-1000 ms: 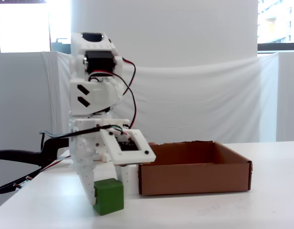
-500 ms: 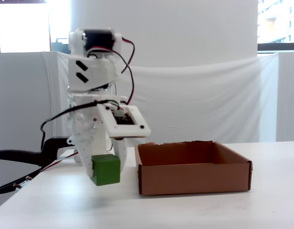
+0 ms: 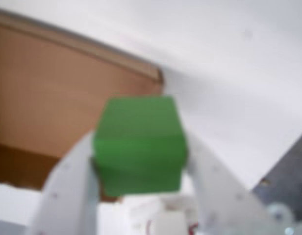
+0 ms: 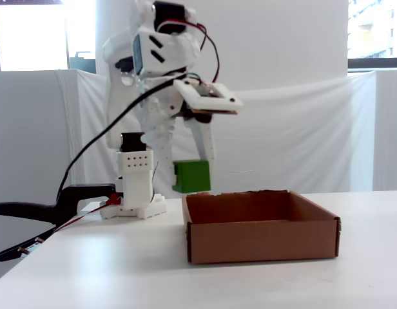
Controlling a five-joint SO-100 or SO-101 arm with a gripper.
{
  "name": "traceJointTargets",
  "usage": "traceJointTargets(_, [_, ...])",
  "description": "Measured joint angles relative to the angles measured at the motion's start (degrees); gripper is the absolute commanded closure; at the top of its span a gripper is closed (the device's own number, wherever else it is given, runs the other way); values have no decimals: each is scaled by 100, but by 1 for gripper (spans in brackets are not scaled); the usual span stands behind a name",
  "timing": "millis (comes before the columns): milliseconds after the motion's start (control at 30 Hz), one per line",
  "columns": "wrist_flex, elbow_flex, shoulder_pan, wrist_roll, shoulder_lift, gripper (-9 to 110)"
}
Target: Grasp a green cube and put it in a box.
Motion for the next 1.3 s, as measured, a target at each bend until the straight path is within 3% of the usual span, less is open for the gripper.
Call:
traceJointTargets(367, [-483, 958, -1503, 1547, 62, 89])
traceJointTargets(867, [-2162, 2839, -1942, 1687, 70, 81])
traceJointTargets(1300, [-1336, 2206, -1679, 1749, 501, 83])
